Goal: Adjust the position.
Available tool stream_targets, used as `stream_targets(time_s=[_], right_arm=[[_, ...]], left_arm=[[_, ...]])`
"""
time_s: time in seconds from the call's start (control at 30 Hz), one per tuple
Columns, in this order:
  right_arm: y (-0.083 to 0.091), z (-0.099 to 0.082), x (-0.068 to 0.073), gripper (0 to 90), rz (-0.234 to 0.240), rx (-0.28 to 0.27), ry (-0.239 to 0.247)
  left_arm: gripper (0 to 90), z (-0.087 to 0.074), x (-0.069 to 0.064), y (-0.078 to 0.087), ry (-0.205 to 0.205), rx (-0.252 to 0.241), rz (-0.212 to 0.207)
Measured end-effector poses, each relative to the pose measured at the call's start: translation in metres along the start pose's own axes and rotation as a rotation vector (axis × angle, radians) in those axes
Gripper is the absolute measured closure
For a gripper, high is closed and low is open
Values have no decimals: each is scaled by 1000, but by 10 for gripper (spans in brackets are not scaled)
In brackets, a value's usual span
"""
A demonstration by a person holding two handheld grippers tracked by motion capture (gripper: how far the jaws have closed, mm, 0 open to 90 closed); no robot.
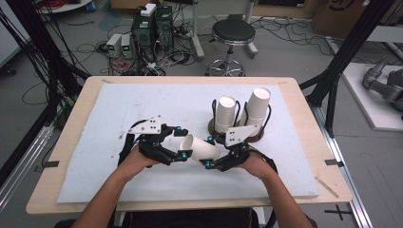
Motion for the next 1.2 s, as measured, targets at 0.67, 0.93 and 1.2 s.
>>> stream_targets(time_s=[0.67,0.93,1.2], right_arm=[[2,9,1,164,-8,-78,-72],[1,8,2,286,9,-66,-43],[4,2,-1,322,-11,-3,-2]], left_arm=[[358,2,-2,5,12,-53,-80],[358,-2,-2,0,18,-27,-89],[201,-9,3,-3,23,47,-24]])
Point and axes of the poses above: each handheld gripper's, and its own axes: y roughly backward along the jaws, z roughly out of its top, x roughly to its left, the point moved 8 cm from there along -y, roughly forward along the jaws, and after that the axes turned 6 degrees about -z, right-handed, at the moved point
